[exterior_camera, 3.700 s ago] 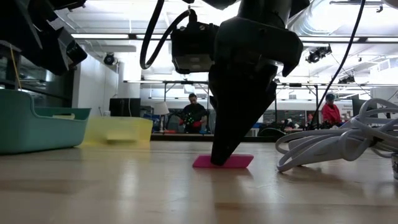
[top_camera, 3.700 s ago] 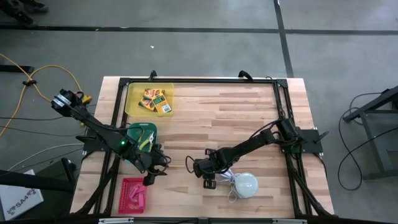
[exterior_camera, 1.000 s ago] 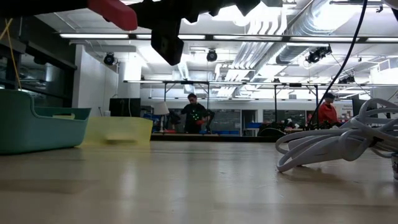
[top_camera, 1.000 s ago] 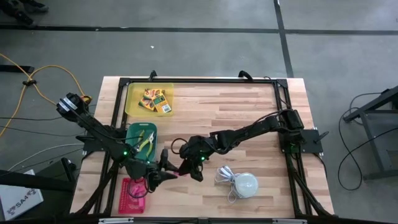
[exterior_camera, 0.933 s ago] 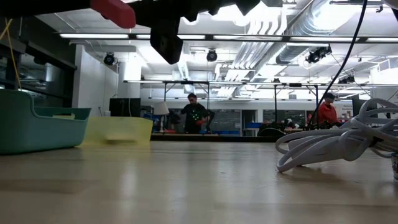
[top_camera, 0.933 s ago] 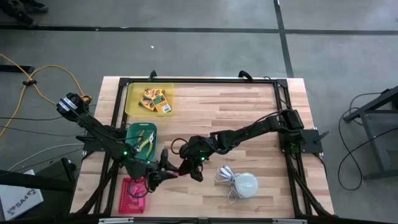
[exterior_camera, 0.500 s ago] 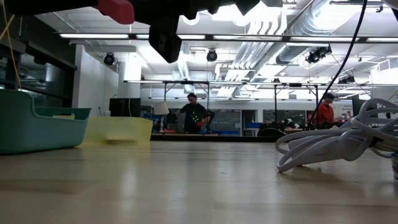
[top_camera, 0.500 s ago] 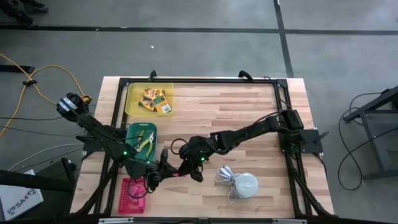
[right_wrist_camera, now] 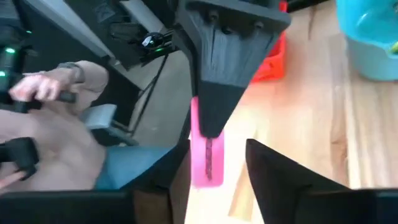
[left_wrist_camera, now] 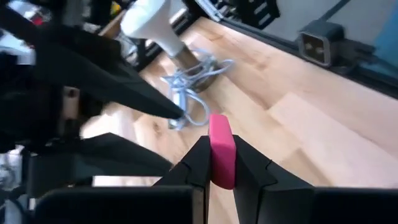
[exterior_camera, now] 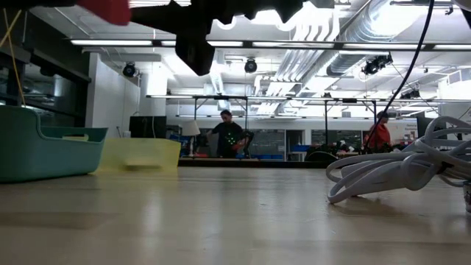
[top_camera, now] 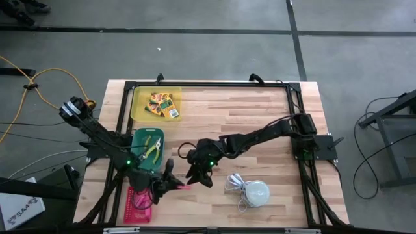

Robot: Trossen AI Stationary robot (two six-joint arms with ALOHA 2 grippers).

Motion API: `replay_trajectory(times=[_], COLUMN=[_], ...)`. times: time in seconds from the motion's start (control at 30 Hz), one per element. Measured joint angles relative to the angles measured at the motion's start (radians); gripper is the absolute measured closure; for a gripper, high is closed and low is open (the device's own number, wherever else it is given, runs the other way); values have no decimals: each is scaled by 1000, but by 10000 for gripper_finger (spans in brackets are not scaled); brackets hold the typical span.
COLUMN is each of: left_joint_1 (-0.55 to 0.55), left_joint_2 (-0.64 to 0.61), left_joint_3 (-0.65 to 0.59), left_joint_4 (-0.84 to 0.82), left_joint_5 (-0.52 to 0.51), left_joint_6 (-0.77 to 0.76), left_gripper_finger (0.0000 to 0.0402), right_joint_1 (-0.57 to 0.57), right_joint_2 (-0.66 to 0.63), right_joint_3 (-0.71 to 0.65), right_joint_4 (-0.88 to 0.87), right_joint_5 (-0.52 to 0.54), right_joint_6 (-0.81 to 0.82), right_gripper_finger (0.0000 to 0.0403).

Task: Pick & Place School Supplies
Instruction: Put the pink eraser into the red basket

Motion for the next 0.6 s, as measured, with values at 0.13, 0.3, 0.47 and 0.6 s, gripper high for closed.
replay_trajectory(times=[0.13, 0.3, 0.47, 0.6], left_joint_1=[-39, -94, -170, -212], left_joint_2=[0, -50, -129, -162], left_joint_3=[0, 14, 108, 190], left_joint_4=[-38, -211, -535, -752], left_joint_5=[-8, -24, -19, 91], left_joint_6=[-89, -315, -629, -873], left_gripper_finger=[370, 361, 359, 358], right_joint_1=[-25, -41, -32, -27], right_joint_2=[0, 0, 0, 0], right_joint_3=[0, 0, 0, 0], right_joint_4=[-3, -23, -88, -123], right_joint_5=[-86, -127, -102, -68], right_joint_6=[50, 85, 59, 33], right_gripper_finger=[237, 214, 209, 212])
